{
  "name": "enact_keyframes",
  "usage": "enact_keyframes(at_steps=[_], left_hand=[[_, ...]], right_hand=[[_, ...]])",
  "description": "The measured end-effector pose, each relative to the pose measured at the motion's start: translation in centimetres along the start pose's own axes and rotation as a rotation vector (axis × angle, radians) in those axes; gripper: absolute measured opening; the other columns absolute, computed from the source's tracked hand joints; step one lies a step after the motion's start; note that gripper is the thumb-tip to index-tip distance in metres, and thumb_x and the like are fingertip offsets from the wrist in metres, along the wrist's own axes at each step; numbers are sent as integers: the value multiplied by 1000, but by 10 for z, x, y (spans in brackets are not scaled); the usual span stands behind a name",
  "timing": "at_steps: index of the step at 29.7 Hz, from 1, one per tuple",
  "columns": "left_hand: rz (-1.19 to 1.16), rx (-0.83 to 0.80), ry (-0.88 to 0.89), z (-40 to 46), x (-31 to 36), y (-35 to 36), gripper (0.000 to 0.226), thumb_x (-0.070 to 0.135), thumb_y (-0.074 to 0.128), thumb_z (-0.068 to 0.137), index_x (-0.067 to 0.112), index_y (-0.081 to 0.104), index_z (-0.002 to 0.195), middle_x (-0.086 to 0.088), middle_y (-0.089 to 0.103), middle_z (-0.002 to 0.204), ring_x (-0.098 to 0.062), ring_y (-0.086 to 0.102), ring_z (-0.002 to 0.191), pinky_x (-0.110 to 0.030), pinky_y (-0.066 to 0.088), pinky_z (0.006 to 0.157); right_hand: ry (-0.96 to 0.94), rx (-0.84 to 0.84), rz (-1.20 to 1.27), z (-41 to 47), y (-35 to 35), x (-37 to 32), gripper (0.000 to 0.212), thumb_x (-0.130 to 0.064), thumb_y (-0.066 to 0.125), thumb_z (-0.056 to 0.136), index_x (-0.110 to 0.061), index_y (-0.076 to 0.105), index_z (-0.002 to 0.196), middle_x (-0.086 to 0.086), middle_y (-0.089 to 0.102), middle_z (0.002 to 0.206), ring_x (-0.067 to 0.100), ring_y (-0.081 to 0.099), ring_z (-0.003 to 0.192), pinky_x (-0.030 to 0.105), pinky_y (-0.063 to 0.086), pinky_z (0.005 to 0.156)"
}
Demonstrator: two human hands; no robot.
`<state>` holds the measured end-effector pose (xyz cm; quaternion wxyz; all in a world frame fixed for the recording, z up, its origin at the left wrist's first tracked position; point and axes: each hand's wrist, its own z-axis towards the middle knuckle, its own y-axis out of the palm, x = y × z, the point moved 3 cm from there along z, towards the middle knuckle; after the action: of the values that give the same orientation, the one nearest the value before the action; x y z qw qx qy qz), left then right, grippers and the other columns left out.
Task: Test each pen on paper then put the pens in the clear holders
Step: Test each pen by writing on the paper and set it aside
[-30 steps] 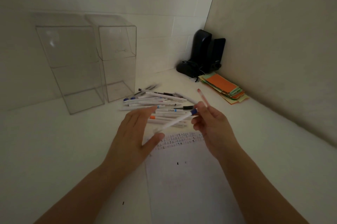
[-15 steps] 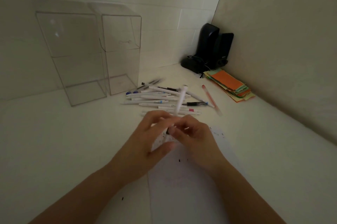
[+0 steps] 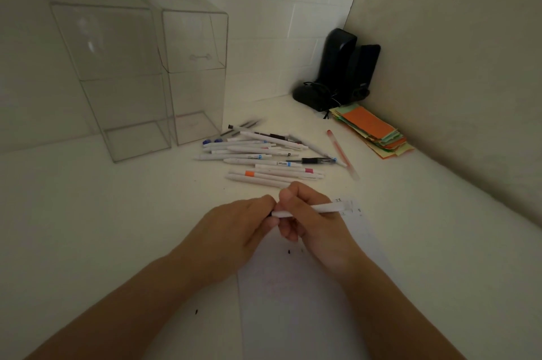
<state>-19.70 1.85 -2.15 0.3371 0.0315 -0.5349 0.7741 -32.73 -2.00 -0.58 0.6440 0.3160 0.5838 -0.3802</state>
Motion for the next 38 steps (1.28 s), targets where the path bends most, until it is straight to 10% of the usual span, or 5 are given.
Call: enact_keyframes(at_steps=[9,16,38], left_hand=[[-162,-56,-242,-1,-16,-13,20,44,47,88,38,37,104,16,48,83,0,46,75,-12,34,63],[-38,-56,-209,-6,-40,-10,24,21,40,83,22,61,94,5,62,92,-12,50,83,-23,38,74],[-105,-53,-288,0,-40,-7,10,17,64,80,24,66,87,6,59,82,-14,55,81,-32,45,75]], right_hand=[[65,77,63,3,-8,-10,24,-18,50,89,-5,60,71,9,62,57,20,50,48,24,40,45],[315,116,-281,12,-11,-3,16,-8,66,79,-11,53,70,6,62,60,10,48,50,24,39,51],[66,31,-446,16,11,13,30,-5,66,78,-12,44,57,-10,45,38,3,39,33,11,27,34]])
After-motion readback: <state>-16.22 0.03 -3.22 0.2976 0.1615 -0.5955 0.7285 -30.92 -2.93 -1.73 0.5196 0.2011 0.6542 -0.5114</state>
